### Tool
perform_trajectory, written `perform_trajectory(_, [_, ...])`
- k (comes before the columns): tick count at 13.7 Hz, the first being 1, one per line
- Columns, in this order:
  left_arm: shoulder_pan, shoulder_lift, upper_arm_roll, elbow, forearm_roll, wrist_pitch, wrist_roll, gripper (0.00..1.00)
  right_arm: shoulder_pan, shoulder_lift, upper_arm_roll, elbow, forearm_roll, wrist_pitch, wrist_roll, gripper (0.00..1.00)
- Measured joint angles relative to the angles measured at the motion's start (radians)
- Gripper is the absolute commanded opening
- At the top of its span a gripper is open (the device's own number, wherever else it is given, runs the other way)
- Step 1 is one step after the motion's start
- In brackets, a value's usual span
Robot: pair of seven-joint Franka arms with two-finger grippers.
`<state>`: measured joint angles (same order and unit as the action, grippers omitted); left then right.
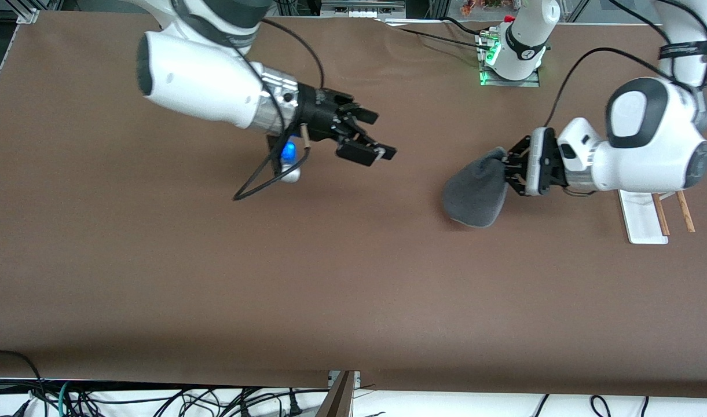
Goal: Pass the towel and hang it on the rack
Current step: 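Carry the towel to the rack with the left gripper while the right gripper withdraws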
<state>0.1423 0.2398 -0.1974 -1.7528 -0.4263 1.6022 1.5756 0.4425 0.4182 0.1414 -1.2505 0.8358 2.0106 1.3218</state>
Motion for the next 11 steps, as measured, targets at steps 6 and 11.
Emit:
perform_trajectory(6, [0.106,0.082,0.012,0.211,0.435,-0.178,-0.053,0.00,-0.084,-0.107,-0.247,0.008,-0.103,-0.522,-0.419,1.00])
perform_trajectory(11, [0.305,0.107,0.047,0.231,0.504,-0.189,-0.058,0.00,-0.094,-0.226,-0.386,-0.091,-0.486,-0.658,-0.941,1.00])
